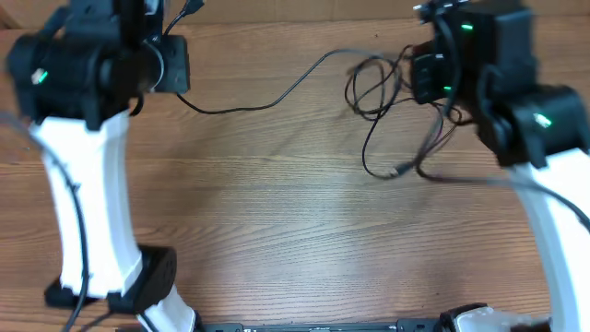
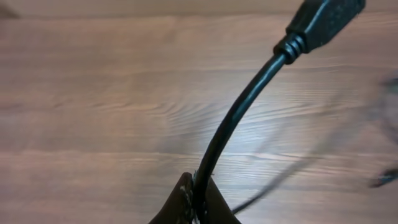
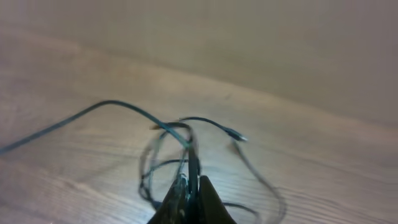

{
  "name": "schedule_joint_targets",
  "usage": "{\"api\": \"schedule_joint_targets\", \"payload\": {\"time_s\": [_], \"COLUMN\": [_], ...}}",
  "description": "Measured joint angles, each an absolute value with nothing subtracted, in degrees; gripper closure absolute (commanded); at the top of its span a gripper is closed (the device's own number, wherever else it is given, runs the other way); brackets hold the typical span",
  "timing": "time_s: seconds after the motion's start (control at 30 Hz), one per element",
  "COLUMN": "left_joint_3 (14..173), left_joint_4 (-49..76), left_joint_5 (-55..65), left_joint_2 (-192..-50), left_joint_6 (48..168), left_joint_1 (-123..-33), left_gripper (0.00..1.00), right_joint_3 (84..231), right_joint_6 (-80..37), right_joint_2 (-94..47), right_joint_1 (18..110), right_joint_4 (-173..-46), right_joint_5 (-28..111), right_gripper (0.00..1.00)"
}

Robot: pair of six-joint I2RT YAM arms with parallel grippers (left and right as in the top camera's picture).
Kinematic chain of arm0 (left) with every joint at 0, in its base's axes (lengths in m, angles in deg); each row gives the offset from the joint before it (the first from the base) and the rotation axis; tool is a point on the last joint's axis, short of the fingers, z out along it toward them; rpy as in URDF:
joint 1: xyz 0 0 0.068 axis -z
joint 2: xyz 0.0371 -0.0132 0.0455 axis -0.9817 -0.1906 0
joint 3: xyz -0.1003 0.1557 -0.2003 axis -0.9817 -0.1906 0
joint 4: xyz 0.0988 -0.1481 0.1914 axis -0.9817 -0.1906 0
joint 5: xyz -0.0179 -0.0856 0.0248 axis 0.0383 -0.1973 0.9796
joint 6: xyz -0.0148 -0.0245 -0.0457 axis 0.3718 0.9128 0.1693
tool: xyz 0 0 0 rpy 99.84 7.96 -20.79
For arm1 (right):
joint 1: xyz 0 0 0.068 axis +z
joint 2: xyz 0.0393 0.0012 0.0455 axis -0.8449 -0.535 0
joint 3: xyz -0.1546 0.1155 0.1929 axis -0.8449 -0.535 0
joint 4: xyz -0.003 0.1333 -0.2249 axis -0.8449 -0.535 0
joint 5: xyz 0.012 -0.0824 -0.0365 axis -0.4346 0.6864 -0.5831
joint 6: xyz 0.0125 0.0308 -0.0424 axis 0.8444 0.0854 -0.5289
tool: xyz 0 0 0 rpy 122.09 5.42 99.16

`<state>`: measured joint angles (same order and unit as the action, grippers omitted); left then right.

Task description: Untangle cables

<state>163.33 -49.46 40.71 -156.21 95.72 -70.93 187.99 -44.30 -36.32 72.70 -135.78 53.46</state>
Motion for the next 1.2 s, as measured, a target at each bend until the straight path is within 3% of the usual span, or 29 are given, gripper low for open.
{"api": "schedule_joint_targets", "payload": {"time_s": [0.2,0.33,0.63,1.2], "left_joint_3": [162.69,162.45,162.45,162.45], "left_joint_4": [-49.41,-49.46,-49.26,-47.03], "left_joint_5": [48.06,49.56,46.92,27.42], "left_joint_2": [-164.73,-167.77,-167.95,-167.92], "left_joint_6": [98.28,99.28,101.64,101.58], "left_joint_1": [-73.69,-77.45,-88.14,-112.59], "left_gripper": [0.96,0.96,0.96,0.96], "right_joint_3": [188.65,188.65,188.65,188.65], "right_joint_6": [-40.5,-37.53,-35.73,-36.17], "right_joint_2": [-30.22,-29.68,-30.37,-32.87], "right_joint_1": [70.04,60.81,40.51,37.76], "right_joint_4": [-142.66,-147.05,-147.58,-147.8], "right_joint_5": [67.09,73.17,62.5,56.62], "right_gripper": [0.96,0.96,0.96,0.96]}}
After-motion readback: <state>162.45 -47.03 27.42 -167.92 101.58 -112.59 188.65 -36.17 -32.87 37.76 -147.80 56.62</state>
